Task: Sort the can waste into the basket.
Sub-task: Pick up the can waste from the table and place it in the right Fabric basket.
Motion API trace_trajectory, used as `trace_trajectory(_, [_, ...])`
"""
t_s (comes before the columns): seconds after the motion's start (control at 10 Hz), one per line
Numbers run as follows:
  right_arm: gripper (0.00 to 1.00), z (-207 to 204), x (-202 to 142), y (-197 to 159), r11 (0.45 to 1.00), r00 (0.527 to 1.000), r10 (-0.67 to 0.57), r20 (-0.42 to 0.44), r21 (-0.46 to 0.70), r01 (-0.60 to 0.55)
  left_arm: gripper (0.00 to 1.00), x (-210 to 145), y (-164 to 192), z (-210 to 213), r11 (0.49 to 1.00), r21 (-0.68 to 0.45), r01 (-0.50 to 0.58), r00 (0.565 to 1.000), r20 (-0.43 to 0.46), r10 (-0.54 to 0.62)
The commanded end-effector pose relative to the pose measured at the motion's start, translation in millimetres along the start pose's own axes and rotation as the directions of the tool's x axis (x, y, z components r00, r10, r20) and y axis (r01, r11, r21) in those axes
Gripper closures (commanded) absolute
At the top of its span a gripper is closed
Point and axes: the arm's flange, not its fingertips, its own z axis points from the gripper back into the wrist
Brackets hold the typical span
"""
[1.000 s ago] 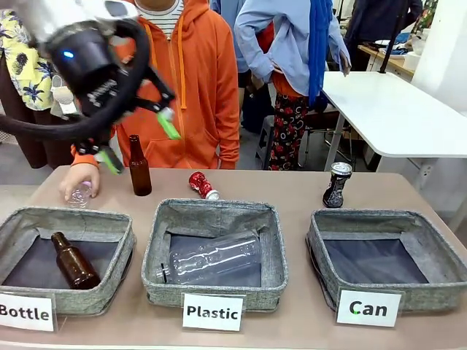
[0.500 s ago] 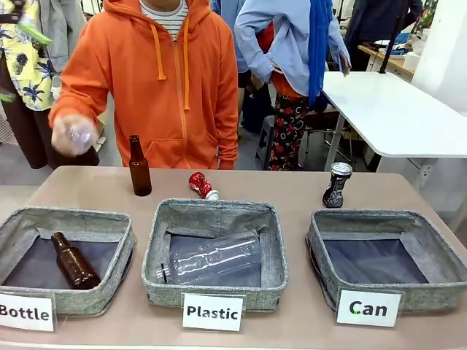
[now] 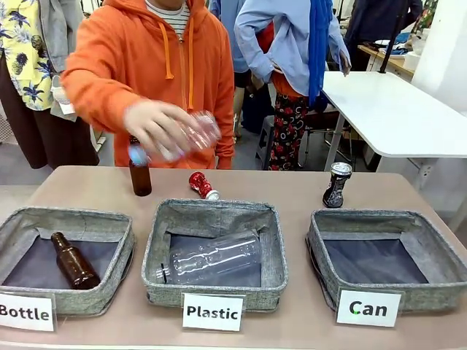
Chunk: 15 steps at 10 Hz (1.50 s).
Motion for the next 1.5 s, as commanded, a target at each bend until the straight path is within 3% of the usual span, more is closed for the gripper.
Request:
trace_trajectory(0.0, [0.00,-2.0,0.7,-0.8,0.999,1.000,0.023,0.012,0.031,-0.024,0.00,10.9,25.3,1.0,0.997,-0.074,-0.008,0.999,-0.044,0.005])
trace_trajectory(0.3, [0.00,-2.0,0.7,-0.8,0.999,1.000,0.023,0.012,0.031,-0.024,0.00,24.8,30.0,-6.4,0.998,-0.064,-0.022,0.997,-0.073,0.017])
trace_trajectory(0.8, [0.00,-2.0,0.7,-0.8,0.999,1.000,0.023,0.012,0.031,-0.024,0.00,44.9,8.9,-10.1,0.999,0.022,-0.026,0.994,-0.101,0.028])
trace_trajectory(1.3, [0.00,-2.0,0.7,-0.8,0.999,1.000,0.023,0.012,0.031,-0.024,0.00,44.7,-6.0,-20.7,0.996,0.081,-0.024,0.994,-0.106,0.033])
trace_trajectory(1.4, [0.00,-2.0,0.7,-0.8,0.999,1.000,0.023,0.012,0.031,-0.024,0.00,42.4,-15.6,-32.9,0.992,0.111,-0.055,0.996,-0.068,0.062])
